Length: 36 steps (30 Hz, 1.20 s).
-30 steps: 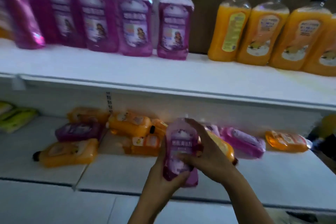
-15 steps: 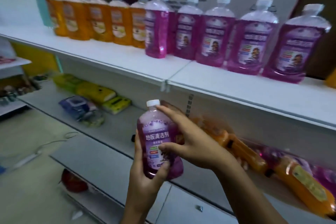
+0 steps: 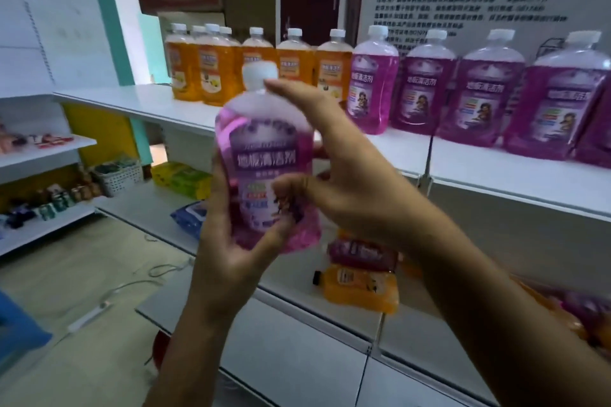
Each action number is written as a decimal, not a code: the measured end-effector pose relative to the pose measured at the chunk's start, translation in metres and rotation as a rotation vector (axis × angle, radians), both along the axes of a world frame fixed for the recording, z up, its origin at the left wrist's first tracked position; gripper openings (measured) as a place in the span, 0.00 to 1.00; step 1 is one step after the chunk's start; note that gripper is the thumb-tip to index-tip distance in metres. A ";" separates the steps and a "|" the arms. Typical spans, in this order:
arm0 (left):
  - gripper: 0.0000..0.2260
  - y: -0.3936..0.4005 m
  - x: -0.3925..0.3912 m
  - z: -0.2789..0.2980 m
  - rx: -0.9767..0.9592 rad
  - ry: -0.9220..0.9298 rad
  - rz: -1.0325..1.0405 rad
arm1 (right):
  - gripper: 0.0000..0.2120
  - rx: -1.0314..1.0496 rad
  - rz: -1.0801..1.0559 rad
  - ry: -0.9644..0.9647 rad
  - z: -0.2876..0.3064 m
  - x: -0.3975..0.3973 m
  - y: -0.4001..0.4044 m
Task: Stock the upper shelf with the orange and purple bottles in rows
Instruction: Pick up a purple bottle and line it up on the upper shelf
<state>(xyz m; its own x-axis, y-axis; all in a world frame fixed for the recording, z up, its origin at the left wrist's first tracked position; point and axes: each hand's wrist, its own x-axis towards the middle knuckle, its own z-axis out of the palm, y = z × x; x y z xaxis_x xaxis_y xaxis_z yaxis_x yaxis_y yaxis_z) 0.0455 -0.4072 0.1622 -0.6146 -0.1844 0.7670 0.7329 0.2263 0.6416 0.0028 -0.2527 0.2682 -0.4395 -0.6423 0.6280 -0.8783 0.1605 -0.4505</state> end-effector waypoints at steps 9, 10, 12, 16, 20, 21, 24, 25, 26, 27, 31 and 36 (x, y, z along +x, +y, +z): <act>0.44 0.034 -0.063 0.095 -0.389 0.064 -0.178 | 0.41 -0.135 -0.240 0.051 0.060 -0.006 0.063; 0.45 0.041 -0.071 0.099 -0.418 0.058 -0.187 | 0.41 -0.136 -0.257 0.037 0.063 -0.007 0.071; 0.49 0.056 -0.086 0.103 -0.491 0.031 -0.198 | 0.42 -0.122 -0.317 0.029 0.067 -0.012 0.085; 0.48 0.079 -0.118 0.104 -0.644 -0.073 -0.229 | 0.41 0.012 -0.555 0.120 0.058 -0.029 0.102; 0.33 0.086 -0.145 0.096 -0.789 -0.197 -0.097 | 0.41 -0.049 -0.625 0.108 0.037 -0.055 0.110; 0.30 0.087 -0.149 0.092 -0.826 -0.218 -0.023 | 0.41 -0.059 -0.622 0.083 0.037 -0.063 0.112; 0.24 0.092 -0.156 0.082 -0.894 -0.241 0.156 | 0.40 -0.024 -0.666 0.073 0.039 -0.087 0.115; 0.24 0.092 -0.158 0.081 -0.892 -0.248 0.163 | 0.40 -0.012 -0.687 0.089 0.039 -0.095 0.114; 0.25 0.091 -0.160 0.081 -0.887 -0.254 0.161 | 0.40 0.002 -0.707 0.105 0.039 -0.103 0.113; 0.25 0.090 -0.161 0.081 -0.882 -0.257 0.157 | 0.40 0.015 -0.729 0.116 0.038 -0.110 0.112; 0.24 0.084 -0.162 0.080 -0.948 -0.242 0.151 | 0.40 0.045 -0.800 0.138 0.039 -0.134 0.111; 0.21 0.080 -0.162 0.083 -0.979 -0.205 0.153 | 0.41 0.063 -0.818 0.099 0.037 -0.139 0.112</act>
<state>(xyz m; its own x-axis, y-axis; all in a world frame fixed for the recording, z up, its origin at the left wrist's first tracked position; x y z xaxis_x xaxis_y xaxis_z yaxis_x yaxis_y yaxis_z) -0.1162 -0.3270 0.2451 -0.7736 0.3820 0.5055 0.5488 0.8027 0.2333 -0.1364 -0.1408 0.3047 -0.7280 -0.1792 0.6617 -0.5083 0.7888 -0.3456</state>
